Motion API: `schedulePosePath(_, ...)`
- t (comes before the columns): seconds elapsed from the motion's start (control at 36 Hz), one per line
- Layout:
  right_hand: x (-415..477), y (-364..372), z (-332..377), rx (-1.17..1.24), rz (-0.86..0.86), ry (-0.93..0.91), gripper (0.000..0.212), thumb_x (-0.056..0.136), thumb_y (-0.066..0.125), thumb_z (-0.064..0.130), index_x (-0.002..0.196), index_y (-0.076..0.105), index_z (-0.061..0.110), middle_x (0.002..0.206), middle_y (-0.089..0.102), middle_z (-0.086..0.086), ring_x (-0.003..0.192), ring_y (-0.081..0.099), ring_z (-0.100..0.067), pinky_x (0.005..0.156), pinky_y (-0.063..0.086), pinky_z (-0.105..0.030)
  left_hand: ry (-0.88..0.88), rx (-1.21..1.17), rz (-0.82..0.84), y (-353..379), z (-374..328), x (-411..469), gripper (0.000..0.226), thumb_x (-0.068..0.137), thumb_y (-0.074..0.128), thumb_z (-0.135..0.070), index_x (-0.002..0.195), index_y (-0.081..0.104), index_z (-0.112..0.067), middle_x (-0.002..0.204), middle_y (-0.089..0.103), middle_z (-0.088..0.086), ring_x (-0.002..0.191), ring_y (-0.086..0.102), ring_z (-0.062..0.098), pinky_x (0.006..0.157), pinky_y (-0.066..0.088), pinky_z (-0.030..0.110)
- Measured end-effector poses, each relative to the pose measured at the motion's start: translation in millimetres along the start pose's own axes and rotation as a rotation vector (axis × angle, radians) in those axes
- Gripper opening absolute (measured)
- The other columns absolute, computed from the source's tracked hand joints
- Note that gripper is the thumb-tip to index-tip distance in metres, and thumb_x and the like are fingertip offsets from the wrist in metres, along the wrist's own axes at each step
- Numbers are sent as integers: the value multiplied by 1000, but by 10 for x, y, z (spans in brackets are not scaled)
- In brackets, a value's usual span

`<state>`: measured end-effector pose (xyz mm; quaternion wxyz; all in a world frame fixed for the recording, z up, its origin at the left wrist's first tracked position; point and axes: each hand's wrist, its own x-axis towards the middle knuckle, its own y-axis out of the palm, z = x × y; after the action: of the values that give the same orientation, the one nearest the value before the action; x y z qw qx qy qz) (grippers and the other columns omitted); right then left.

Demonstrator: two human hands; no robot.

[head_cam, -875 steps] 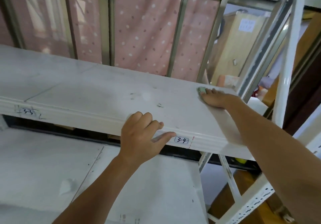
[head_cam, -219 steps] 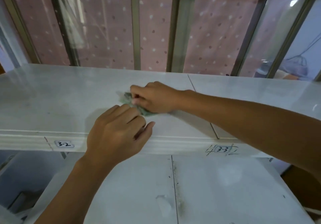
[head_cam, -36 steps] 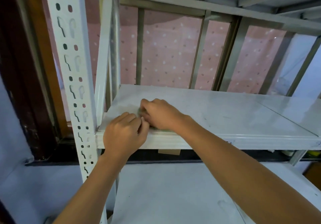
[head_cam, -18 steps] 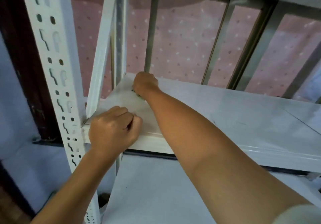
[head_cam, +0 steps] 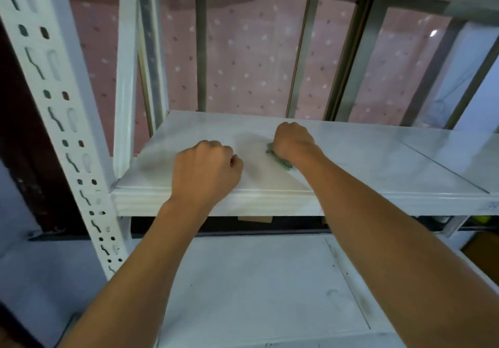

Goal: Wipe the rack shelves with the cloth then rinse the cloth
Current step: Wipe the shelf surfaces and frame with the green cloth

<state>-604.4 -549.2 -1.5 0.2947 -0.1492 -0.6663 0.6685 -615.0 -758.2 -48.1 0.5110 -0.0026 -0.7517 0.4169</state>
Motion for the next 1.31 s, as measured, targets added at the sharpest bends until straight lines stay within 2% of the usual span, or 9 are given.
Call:
schedulePosePath(0.17, -75, -32, 171, 39, 9, -451, 23, 98, 46, 32, 106, 51, 10, 95, 56, -13, 82, 52, -28, 67, 44, -37, -111, -105, -59, -41, 139, -5, 44, 85, 67, -18, 52, 39, -10, 55, 40, 3, 50, 38, 24, 48, 22, 24)
schedulePosePath(0.33, -66, -36, 1048, 190, 206, -834, 15, 93, 51, 27, 106, 54, 18, 92, 60, -3, 85, 56, -21, 80, 48, -39, -277, -284, -157, -49, 187, 35, 38, 91, 63, -16, 59, 42, -18, 53, 38, -7, 50, 38, 9, 49, 25, 25)
schedulePosePath(0.44, 84, 19, 1531, 415, 374, -862, 24, 101, 41, 28, 101, 56, 10, 86, 61, -10, 79, 57, -24, 80, 46, -38, -323, -309, -170, -27, 222, 33, 33, 93, 64, -15, 61, 56, -11, 57, 54, -2, 53, 49, 10, 54, 43, 31)
schedulePosePath(0.56, 345, 124, 1812, 300, 215, -918, 19, 99, 47, 30, 105, 52, 12, 88, 57, 0, 78, 56, -14, 65, 42, -27, -358, -255, -136, 3, 226, 38, 32, 93, 58, -23, 64, 63, -11, 58, 58, 2, 54, 54, 20, 57, 53, 41)
schedulePosePath(0.67, 704, 265, 2006, 265, 94, -774, 27, 93, 56, 23, 114, 52, 6, 96, 57, -9, 79, 54, -21, 58, 38, -28, -356, -101, -45, 54, 230, 49, 33, 91, 61, -21, 60, 59, -10, 59, 57, 4, 55, 51, 22, 57, 51, 42)
schedulePosePath(1.0, 1157, 243, 1246, 141, 85, -263, 48, 90, 65, 32, 129, 57, 4, 127, 60, -13, 112, 59, -28, 82, 47, -31, -313, -25, 41, 49, 203, 51, 40, 92, 60, -19, 56, 45, -9, 57, 43, 2, 56, 41, 20, 57, 40, 35)
schedulePosePath(1.06, 1130, 239, 1041, 123, 100, -212, 49, 89, 65, 32, 129, 57, 3, 130, 57, -15, 114, 57, -31, 85, 47, -33, -322, -14, 62, 41, 201, 48, 40, 93, 60, -21, 57, 49, -7, 57, 46, 4, 56, 43, 20, 57, 48, 40)
schedulePosePath(1.17, 1036, 230, 616, 52, 133, -130, 39, 88, 62, 33, 114, 60, 3, 115, 62, -15, 82, 58, -27, 70, 46, -31, -344, -5, 99, 10, 166, 45, 38, 94, 59, -23, 60, 56, -6, 58, 52, 6, 58, 51, 24, 62, 56, 44)
schedulePosePath(1.31, 840, 195, 43, -3, 111, -72, 31, 89, 60, 38, 98, 53, 9, 96, 57, -10, 82, 56, -26, 67, 43, -31, -306, -23, 74, 2, 144, 45, 47, 87, 62, -15, 49, 34, -12, 49, 34, 2, 49, 37, 23, 48, 27, 28)
